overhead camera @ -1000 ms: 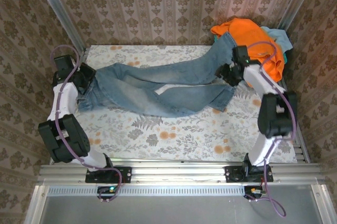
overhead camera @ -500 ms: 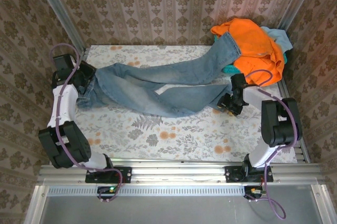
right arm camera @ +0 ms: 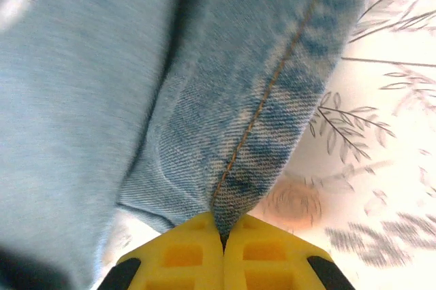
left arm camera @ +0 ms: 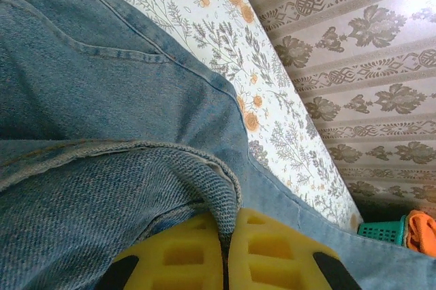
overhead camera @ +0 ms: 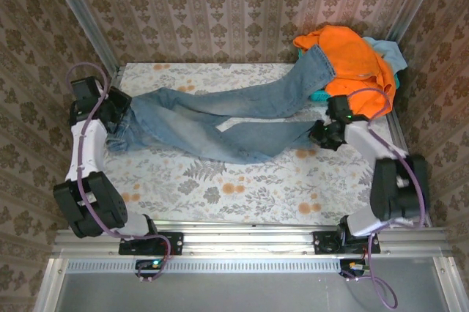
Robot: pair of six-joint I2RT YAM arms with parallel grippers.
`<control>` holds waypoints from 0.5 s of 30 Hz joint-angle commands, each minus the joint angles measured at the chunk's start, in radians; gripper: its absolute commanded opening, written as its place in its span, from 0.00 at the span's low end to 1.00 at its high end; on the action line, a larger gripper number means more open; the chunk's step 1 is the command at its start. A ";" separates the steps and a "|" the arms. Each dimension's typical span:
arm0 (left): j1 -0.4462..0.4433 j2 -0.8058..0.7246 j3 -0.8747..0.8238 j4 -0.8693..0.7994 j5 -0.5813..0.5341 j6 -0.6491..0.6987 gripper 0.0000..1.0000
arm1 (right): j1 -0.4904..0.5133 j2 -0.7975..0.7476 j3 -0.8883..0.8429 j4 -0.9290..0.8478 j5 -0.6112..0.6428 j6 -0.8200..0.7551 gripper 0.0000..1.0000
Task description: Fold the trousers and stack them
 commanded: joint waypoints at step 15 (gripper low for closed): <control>0.119 -0.203 -0.114 -0.075 0.001 0.022 0.00 | -0.453 -0.300 -0.100 -0.096 -0.061 -0.063 0.00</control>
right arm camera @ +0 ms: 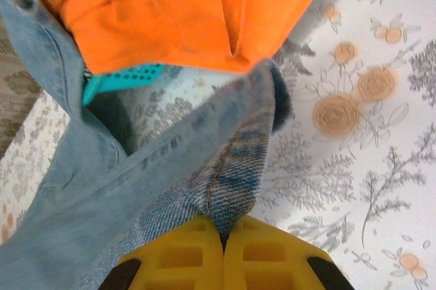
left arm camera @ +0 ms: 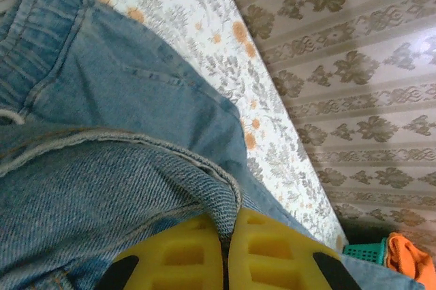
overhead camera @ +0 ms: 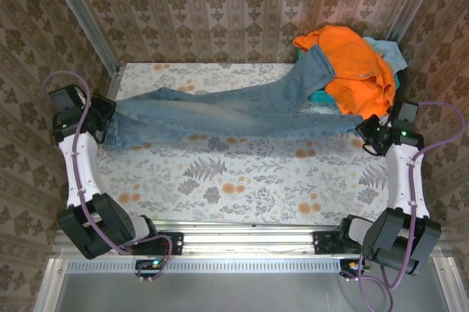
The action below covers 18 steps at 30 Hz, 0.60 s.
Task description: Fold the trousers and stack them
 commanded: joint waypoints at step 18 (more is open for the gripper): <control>-0.158 -0.610 -0.296 -0.460 -0.074 0.159 0.81 | -0.115 -0.179 -0.125 -0.008 0.054 0.051 0.58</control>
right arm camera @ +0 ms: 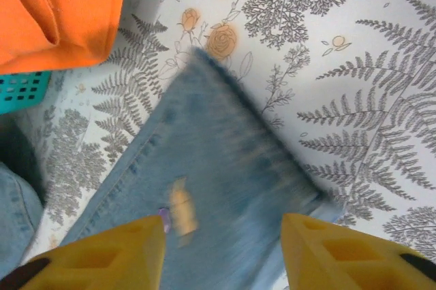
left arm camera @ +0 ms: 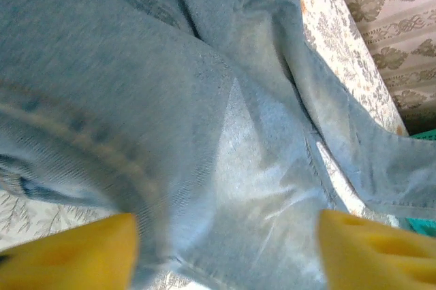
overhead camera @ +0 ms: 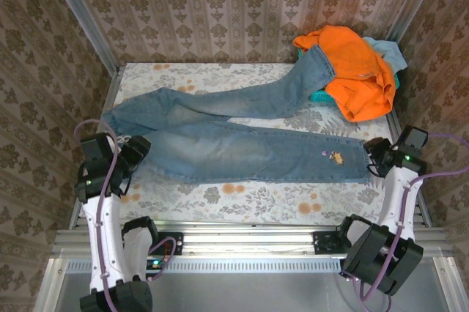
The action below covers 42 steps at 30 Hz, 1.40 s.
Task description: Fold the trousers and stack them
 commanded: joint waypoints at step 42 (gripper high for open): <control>-0.100 0.515 0.259 0.300 0.002 0.008 0.70 | 1.144 0.433 0.066 0.040 0.030 0.030 0.10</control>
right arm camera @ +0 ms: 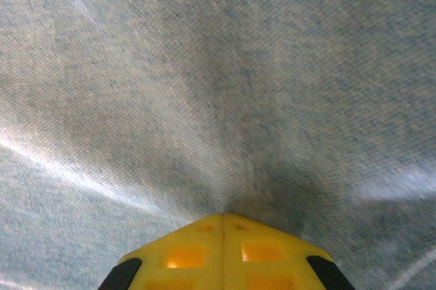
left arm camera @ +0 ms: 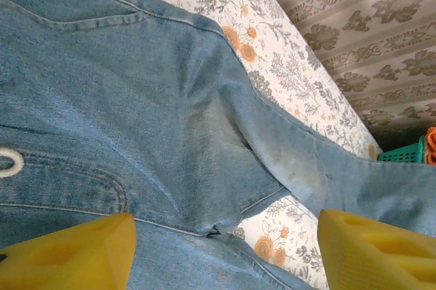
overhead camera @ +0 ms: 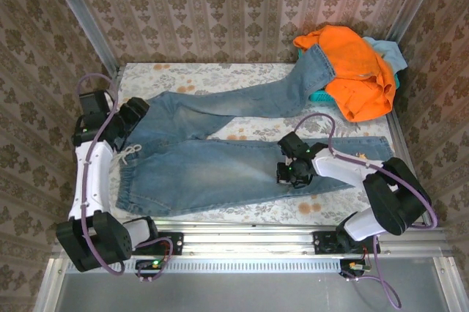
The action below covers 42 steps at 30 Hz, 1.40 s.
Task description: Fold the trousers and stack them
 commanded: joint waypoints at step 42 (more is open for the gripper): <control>0.088 0.223 -0.417 0.292 -0.026 -0.184 0.41 | -0.316 -0.048 0.155 0.041 -0.024 -0.086 0.09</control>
